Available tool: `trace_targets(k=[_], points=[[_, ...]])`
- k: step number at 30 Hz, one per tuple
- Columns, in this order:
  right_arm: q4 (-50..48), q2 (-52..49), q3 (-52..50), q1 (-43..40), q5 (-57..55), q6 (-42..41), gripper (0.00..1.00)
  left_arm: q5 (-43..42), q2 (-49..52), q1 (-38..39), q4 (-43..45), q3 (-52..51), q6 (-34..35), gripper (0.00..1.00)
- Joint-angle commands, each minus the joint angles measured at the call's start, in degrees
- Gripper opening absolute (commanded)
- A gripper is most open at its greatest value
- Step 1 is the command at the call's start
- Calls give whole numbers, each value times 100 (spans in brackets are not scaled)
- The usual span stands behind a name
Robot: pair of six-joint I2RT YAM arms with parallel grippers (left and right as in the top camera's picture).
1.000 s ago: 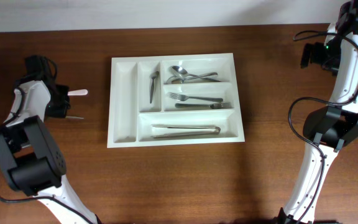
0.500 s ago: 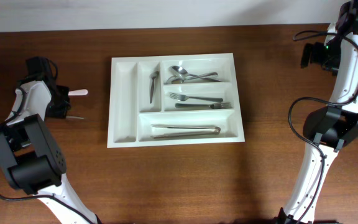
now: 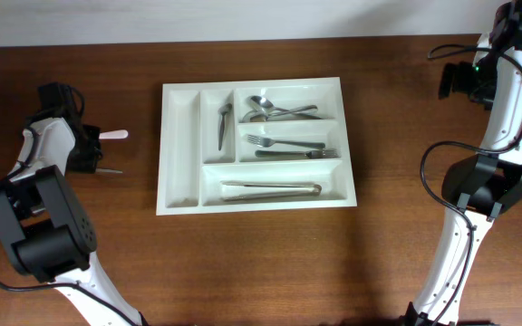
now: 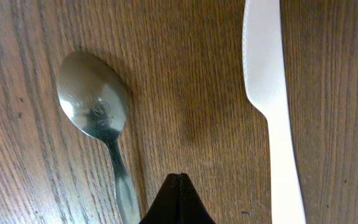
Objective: Pack container
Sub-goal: 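Move the left gripper over the small metal spoon beside the plastic knife, then lower the left gripper and align it over the small spoon's bowl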
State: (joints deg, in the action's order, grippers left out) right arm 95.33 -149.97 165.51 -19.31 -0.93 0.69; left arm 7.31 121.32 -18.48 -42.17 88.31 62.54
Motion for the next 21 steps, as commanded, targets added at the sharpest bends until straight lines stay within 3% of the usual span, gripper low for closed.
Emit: trace_targets(k=[1,21], points=[[-17,131,-37,-22,52,39,99,173,61,-63,7,66,-31,2],[-17,131,-37,-22,52,39,99,175,61,-118,-2,66,-33,2]])
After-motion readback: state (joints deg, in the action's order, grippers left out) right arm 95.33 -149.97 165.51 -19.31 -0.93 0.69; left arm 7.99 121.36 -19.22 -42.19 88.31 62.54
